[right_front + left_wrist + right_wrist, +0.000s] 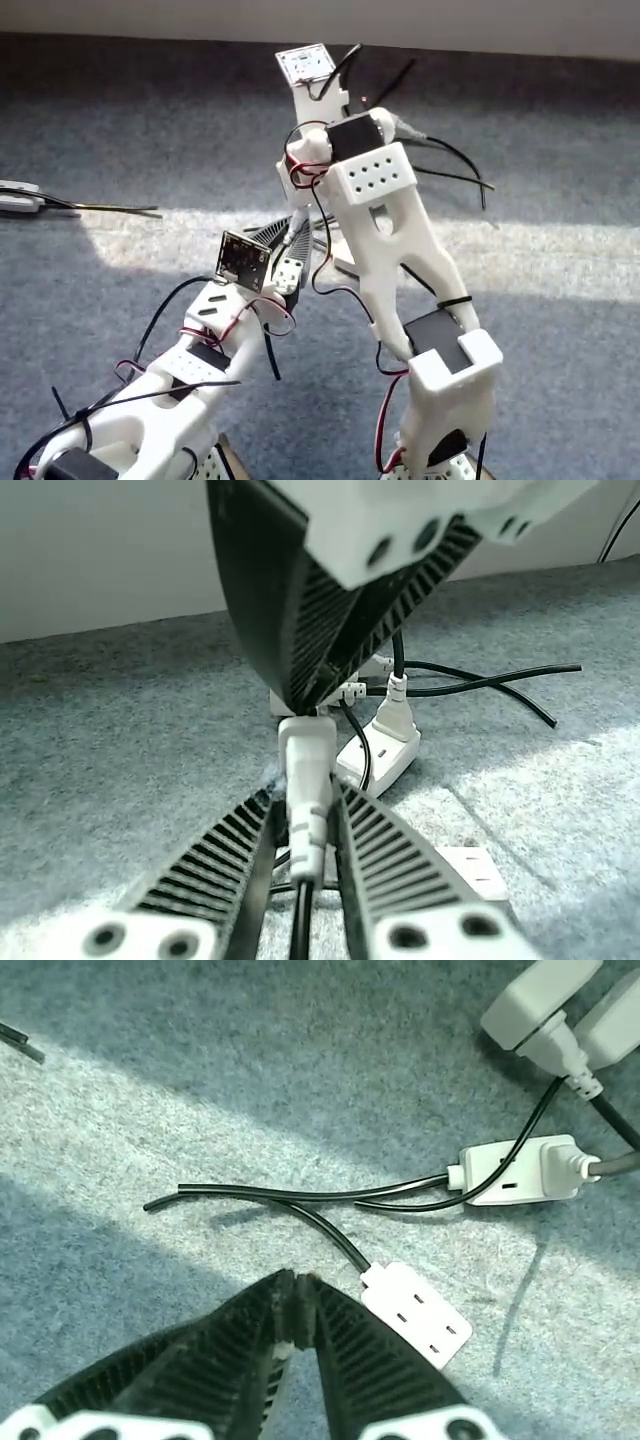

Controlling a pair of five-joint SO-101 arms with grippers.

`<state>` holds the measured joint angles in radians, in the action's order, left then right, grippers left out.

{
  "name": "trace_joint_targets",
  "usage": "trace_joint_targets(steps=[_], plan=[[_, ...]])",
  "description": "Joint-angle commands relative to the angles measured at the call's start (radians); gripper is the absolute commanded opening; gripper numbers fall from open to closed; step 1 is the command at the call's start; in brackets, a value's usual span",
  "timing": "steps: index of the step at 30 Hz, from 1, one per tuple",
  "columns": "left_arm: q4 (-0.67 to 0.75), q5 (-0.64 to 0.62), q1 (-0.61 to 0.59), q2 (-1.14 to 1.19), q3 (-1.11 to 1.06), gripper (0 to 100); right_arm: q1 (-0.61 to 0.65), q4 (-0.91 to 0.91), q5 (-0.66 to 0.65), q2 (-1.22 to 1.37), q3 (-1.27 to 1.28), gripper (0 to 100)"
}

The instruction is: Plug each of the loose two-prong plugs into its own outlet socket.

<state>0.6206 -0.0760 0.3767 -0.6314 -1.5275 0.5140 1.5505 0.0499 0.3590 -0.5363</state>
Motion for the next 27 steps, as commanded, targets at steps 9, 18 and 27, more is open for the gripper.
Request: trace_joint_targets(steps=[9,18,27], plan=[[0.063,-0.009,0.013,-0.018,0.107,1,-0.019,-0.016,0.012,0.033,0.018,0.9],[0.064,-0.009,0.012,-0.022,0.147,1,-0.019,-0.012,0.012,0.073,0.008,0.9],[0.061,-0.009,0.013,-0.016,0.159,1,-0.019,-0.01,0.012,0.073,0.007,0.9]])
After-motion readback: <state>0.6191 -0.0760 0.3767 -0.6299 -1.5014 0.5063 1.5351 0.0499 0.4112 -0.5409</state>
